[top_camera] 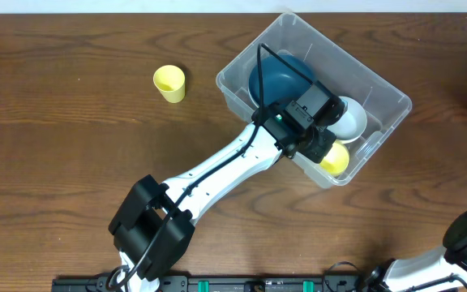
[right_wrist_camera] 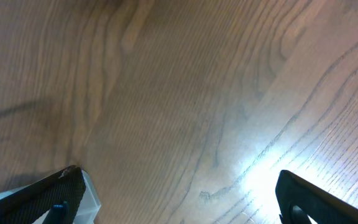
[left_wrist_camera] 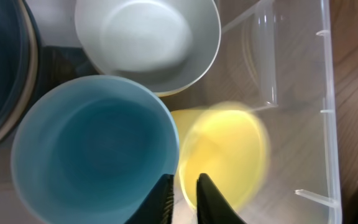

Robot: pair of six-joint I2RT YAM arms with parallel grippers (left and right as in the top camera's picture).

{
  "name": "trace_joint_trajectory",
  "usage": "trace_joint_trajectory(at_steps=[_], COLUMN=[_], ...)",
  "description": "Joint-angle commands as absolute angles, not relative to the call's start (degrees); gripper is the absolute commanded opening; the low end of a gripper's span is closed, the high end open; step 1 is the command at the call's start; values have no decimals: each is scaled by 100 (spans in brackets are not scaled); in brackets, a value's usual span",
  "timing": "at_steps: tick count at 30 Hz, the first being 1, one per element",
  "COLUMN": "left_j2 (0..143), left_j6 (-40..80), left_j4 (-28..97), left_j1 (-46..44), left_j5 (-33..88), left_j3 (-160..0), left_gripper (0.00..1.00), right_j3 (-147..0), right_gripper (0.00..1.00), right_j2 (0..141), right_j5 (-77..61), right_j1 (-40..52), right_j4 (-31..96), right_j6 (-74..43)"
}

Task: Pack container
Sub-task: 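Lift the yellow cup and carry it right into the bin, then lower the yellow cup onto the cup stack and release, then move the left gripper back left to the far yellow cup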

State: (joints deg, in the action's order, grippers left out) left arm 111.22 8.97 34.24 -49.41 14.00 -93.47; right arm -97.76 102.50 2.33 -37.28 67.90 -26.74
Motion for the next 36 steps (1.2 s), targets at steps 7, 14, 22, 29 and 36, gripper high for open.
trace_joint_trajectory(at_steps=[7,14,22,29,36], left_j2=[11120,10871,10298,9701,9502], left_j6=[856,657,578,580,631], left_j4=[3374,3120,3273,3527,4005], left_j1=[-4947,-4875,-4462,-3691,-2598], left_j5=[1393,1391,1391,1391,1232], left_j3=[-9358,-9424,-9819,-9817,-9817], left_gripper=[27,43,83,98,98], right_j3=[-9749,-9749,-9749,-9749,-9749], right_gripper=[99,99,99,99,99], right_j2=[10261,10261,10261,10261,10261], right_j5=[257,257,257,257,257], right_j1=[-3756,-3756,-3756,-3756,-3756], right_j4=[6792,6792,6792,6792,6792], right_j6=[-2738,-2738,-2738,-2738,-2738])
